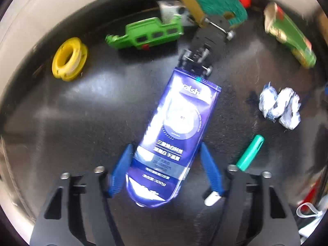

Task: Collect trash
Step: 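Grasp the blue toothpaste tube with the left tool while the right tool grasps the green snack bag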

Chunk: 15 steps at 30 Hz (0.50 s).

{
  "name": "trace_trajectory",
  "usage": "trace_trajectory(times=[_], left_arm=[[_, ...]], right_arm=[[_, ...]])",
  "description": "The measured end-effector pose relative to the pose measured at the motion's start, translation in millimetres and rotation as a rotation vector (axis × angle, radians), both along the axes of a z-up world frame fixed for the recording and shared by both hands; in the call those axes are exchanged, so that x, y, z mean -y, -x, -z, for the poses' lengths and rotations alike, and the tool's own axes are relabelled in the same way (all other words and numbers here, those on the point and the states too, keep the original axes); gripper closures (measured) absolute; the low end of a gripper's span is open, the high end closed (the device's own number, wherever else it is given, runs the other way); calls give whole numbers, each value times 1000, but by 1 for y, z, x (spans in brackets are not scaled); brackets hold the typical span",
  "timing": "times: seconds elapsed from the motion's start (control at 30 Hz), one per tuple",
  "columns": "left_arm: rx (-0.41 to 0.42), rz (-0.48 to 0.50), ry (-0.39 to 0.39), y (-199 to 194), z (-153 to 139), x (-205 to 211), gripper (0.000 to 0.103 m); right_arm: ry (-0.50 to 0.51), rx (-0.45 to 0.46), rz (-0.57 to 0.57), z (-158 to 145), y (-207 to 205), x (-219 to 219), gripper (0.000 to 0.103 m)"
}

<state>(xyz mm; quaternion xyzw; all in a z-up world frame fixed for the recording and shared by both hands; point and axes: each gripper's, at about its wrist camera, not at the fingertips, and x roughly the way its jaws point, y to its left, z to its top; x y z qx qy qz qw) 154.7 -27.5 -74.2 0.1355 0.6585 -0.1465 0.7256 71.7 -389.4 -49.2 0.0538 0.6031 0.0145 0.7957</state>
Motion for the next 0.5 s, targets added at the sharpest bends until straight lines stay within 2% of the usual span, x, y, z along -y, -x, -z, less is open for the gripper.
trace_trajectory(times=[0.13,0.23,0.37,0.4,0.43,0.47,0.5], left_arm=[[11,-61,3,0,-2,-19,51],[18,-115,-7,2,-4,-35,52],[20,-167,-21,14,-5,-52,52],[21,-182,-24,20,-6,-55,52],[23,-198,-26,25,-7,-57,52],[21,-216,-20,30,-8,-59,52],[19,-227,-17,35,-8,-62,52]], right_arm=[[34,40,-35,-11,-36,-14,6],[125,80,-94,-15,-66,-31,6],[144,109,-134,-17,-100,-46,15],[160,108,-146,-15,-111,-50,18],[169,99,-153,-12,-118,-52,28],[179,84,-159,-8,-124,-54,52],[215,64,-156,-2,-131,-55,57]])
